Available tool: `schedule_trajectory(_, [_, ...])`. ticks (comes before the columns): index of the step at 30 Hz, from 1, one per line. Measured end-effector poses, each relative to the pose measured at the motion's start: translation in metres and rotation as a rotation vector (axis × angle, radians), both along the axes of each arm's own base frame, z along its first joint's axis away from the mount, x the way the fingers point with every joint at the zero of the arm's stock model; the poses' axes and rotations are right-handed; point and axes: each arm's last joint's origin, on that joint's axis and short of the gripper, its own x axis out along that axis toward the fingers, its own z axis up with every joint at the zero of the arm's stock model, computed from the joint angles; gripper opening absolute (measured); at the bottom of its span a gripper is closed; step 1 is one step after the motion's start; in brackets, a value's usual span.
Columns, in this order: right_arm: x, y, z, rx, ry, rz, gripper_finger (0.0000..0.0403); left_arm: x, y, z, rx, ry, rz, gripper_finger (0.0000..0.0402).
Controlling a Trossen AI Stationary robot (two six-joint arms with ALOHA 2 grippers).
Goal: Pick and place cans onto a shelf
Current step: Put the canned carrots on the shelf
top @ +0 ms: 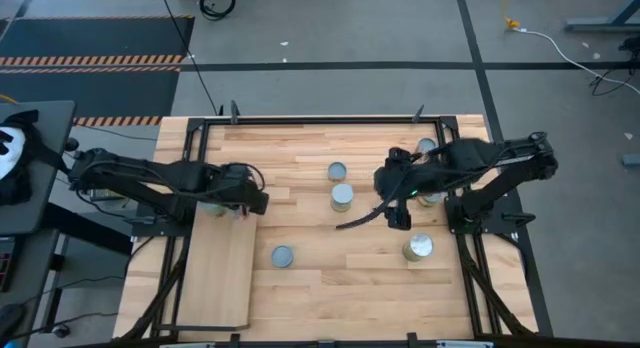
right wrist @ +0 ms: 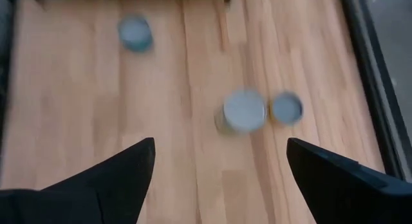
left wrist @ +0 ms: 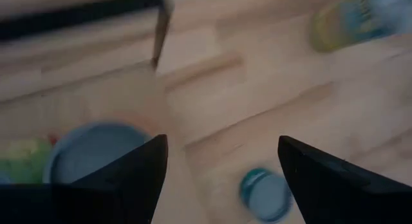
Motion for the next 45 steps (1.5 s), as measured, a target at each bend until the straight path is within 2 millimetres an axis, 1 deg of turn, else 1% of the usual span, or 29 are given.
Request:
schedule_trajectory(2, [-0.009, -0.007, 0.007, 0.025, -0.11, -0.002, 0.0354, 0.0, -0.001, 0.015, 0.062, -0.069, -0.048, 0.0297])
schedule_trajectory(4, [-0.019, -0.015, 0.008, 0.047, -0.207, -0.007, 0.0353, 0.003, -0.004, 0.031, 0.138, -0.16, -0.145, 0.0297])
schedule_trajectory(8, [-0.033, -0.029, -0.009, 0.061, -0.319, -0.044, 0.0352, 0.015, -0.008, 0.053, 0.237, -0.372, -0.302, 0.0297])
schedule_trajectory(11, [-0.04, -0.033, -0.024, 0.035, -0.359, -0.031, 0.0352, 0.022, -0.009, 0.065, 0.313, -0.486, -0.363, 0.0297])
schedule_trajectory(14, [-0.045, -0.035, -0.034, -0.002, -0.377, 0.0, 0.0352, 0.027, -0.01, 0.073, 0.364, -0.567, -0.393, 0.0297])
schedule_trajectory(17, [-0.047, -0.038, -0.034, -0.011, -0.393, -0.017, 0.0352, 0.029, -0.011, 0.077, 0.408, -0.6, -0.422, 0.0297])
schedule_trajectory(22, [-0.043, -0.04, -0.031, -0.006, -0.443, -0.048, 0.0352, 0.029, -0.011, 0.078, 0.461, -0.592, -0.464, 0.0298])
schedule_trajectory(27, [-0.038, -0.039, -0.03, 0.049, -0.478, -0.091, 0.0353, 0.03, -0.011, 0.078, 0.464, -0.586, -0.469, 0.0298])
schedule_trajectory(32, [-0.032, -0.038, -0.029, 0.053, -0.506, -0.091, 0.0352, 0.03, -0.011, 0.078, 0.465, -0.59, -0.467, 0.0298])
schedule_trajectory(36, [-0.031, -0.038, -0.027, 0.057, -0.526, -0.09, 0.0352, 0.03, -0.011, 0.078, 0.467, -0.591, -0.469, 0.0298])
schedule_trajectory(40, [-0.031, -0.038, -0.027, 0.057, -0.532, -0.09, 0.0353, 0.03, -0.01, 0.078, 0.574, -0.543, -0.559, 0.0298])
schedule_trajectory(45, [-0.031, -0.038, -0.027, 0.057, -0.532, -0.09, 0.0352, 0.03, -0.012, 0.079, 0.517, -0.587, -0.51, 0.0298])
